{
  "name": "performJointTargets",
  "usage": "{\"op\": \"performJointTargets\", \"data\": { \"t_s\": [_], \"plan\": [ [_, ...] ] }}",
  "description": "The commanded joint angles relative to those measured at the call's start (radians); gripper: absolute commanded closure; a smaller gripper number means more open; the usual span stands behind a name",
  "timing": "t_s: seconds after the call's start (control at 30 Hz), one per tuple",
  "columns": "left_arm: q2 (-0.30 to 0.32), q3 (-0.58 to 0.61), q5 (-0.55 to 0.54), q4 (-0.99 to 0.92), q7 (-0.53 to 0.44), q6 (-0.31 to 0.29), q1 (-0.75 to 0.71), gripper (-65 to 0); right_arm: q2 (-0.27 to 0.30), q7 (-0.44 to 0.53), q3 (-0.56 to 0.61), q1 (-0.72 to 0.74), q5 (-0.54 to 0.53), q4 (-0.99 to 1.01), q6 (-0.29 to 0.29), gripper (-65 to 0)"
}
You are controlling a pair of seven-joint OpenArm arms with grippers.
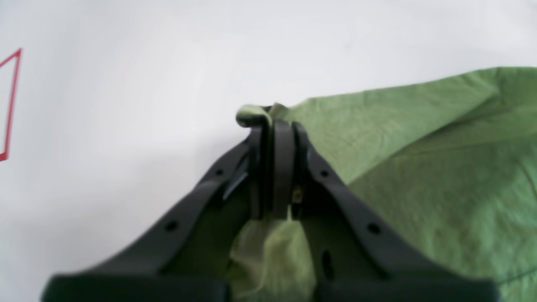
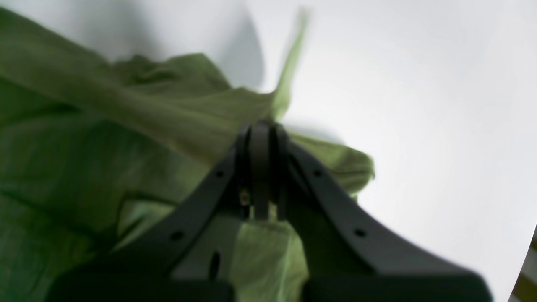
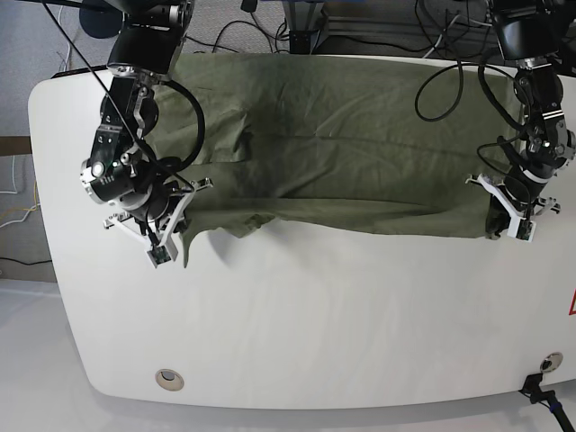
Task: Fold the T-shirt properly
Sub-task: 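Lift the hem and fold it over onto the shirt body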
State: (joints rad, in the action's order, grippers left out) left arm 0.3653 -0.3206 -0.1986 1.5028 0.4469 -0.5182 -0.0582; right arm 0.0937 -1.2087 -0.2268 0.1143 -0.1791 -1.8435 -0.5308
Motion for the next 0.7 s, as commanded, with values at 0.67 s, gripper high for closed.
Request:
{"op": "performJointTargets", "data": {
  "t_s": [0.67],
  "plan": [
    [0.024,-0.114,-0.006,0.181,-0.018,0.003,-0.219,0.0,0.094,0.020,-0.087,-0.328,-0.409,-0.161,0.007,0.0]
  ]
}}
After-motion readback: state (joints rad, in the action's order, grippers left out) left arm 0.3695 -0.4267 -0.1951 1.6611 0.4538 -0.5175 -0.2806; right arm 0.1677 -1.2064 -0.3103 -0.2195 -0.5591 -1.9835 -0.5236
